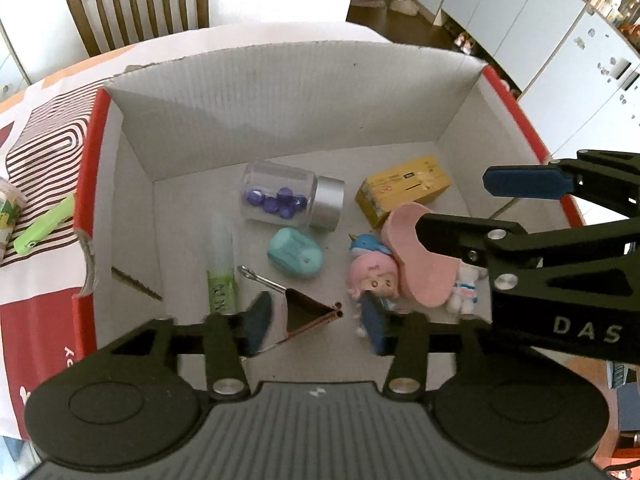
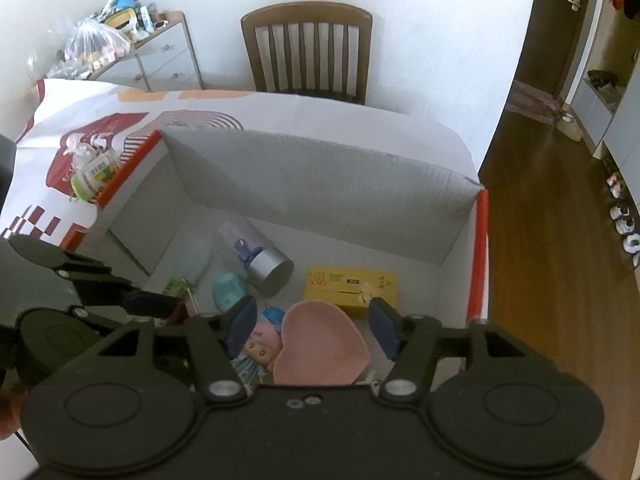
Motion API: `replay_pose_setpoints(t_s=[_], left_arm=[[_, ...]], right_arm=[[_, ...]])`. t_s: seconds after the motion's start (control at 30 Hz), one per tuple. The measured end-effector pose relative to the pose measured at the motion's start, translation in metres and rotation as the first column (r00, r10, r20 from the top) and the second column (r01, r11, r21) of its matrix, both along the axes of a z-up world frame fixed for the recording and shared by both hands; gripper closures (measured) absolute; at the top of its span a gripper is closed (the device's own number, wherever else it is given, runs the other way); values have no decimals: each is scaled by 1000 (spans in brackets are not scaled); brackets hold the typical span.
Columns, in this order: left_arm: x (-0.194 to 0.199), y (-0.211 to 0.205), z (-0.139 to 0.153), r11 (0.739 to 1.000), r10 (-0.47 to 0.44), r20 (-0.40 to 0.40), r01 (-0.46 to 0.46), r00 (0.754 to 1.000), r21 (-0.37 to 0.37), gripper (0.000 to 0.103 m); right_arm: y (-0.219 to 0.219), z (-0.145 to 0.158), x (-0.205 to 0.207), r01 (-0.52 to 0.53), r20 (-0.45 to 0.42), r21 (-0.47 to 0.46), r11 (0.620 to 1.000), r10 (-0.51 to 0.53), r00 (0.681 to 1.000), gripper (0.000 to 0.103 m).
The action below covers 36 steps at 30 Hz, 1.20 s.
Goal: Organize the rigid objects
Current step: 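Open both grippers to release the clip and yellow box in the box, then withdraw both tools from the box toward the remaining items on the cloth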
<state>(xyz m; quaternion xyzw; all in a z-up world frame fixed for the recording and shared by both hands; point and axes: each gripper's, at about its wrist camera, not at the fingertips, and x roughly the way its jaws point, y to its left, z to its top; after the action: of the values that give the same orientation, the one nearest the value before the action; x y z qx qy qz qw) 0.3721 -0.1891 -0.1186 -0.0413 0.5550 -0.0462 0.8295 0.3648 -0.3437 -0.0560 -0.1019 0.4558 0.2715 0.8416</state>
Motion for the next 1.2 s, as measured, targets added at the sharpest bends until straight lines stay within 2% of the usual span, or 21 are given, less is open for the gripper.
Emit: replay_pose_setpoints(t_s=[0.17, 0.27, 0.6, 0.8, 1.13, 1.2], left_arm=[[-14, -1, 14, 1000, 5, 36, -4, 999, -20, 48], [-25, 0, 27, 1000, 8, 73, -6, 997, -20, 48], [-72, 8, 75, 1000, 14, 208, -10, 978, -21, 48], [-102, 19, 97, 1000, 25, 281, -21, 959, -16, 48], [-149, 59, 120, 994, 111, 383, -97, 917, -57, 48], [-156, 71, 123, 992, 125, 399, -109, 908, -63, 44]], right_arm=[[-6, 12, -11, -1, 15, 22, 1000, 0, 1000, 40], [-10, 19, -20, 0, 25, 39, 999, -1, 1000, 34], [-24, 47, -50, -10, 41, 140, 990, 5, 999, 28], [-23, 61, -71, -32, 66, 177, 984, 21, 998, 25], [-11, 75, -110, -64, 108, 238, 969, 39, 993, 18], [-4, 77, -118, -69, 114, 245, 967, 41, 993, 15]])
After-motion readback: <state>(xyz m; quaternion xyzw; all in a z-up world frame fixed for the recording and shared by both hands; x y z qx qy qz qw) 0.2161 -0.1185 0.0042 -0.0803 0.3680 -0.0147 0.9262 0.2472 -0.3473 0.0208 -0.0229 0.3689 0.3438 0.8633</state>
